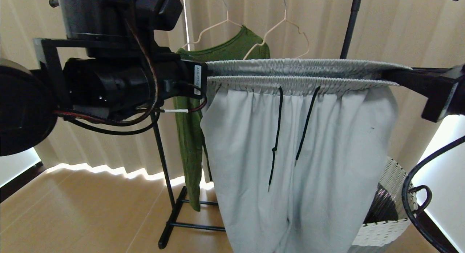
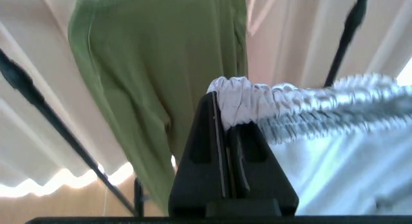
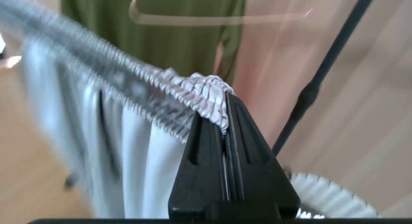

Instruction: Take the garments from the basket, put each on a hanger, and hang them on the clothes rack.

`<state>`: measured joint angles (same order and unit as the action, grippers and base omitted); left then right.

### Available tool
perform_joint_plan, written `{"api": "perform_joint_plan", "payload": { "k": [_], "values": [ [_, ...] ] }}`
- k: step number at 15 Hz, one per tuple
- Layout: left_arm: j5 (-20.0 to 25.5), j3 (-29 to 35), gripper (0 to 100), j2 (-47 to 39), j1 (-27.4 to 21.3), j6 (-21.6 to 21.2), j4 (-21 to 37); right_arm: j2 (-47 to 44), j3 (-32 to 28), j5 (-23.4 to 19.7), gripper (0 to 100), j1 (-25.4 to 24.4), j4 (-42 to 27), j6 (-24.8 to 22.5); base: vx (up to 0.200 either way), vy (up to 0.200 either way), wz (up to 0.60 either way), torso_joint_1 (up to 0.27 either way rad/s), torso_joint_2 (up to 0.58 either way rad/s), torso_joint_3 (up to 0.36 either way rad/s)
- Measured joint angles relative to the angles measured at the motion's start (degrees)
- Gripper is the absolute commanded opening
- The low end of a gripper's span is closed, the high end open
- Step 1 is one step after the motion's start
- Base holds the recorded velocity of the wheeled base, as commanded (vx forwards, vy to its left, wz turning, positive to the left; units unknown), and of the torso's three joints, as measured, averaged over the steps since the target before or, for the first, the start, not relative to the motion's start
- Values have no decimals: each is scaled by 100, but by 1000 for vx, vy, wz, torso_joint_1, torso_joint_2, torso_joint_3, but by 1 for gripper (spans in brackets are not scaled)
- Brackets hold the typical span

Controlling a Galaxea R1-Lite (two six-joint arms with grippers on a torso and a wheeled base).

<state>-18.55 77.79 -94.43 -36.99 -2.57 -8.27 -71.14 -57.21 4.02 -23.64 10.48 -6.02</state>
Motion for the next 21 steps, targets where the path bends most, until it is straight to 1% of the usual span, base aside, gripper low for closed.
{"api": "perform_joint_plan", "payload": {
  "k": [2, 3, 6, 13, 16, 19, 21],
  "values": [
    [394, -119, 0, 317, 0, 12, 417, -347, 2, 0, 0, 93, 697, 4, 0, 0, 0, 0, 0, 0],
    [539, -211, 0, 483, -2, 15, 591, -482, 2, 0, 0, 112, 803, 0, 0, 0, 0, 0, 0, 0],
    [602, -408, 0, 769, -2, 12, 649, -685, 2, 0, 0, 132, 816, 0, 0, 0, 0, 0, 0, 0],
    [602, -528, 0, 957, -2, -21, 670, -766, -17, -1, 0, 134, 820, -2, 0, 0, 0, 0, 0, 0],
    [695, -610, 0, 1069, -2, -29, 761, -827, -76, 0, 0, 134, 829, 0, 0, 0, 0, 0, 0, 0],
    [1142, -684, 0, 1331, -6, -40, 1124, -1080, -384, -1, 0, 134, 948, 135, 0, 0, 0, 0, 0, 0],
    [1591, -703, 0, 1601, -9, -51, 1341, -1336, -596, -11, 0, 132, 1401, 212, 0, 0, 0, 0, 0, 0]
  ]
}}
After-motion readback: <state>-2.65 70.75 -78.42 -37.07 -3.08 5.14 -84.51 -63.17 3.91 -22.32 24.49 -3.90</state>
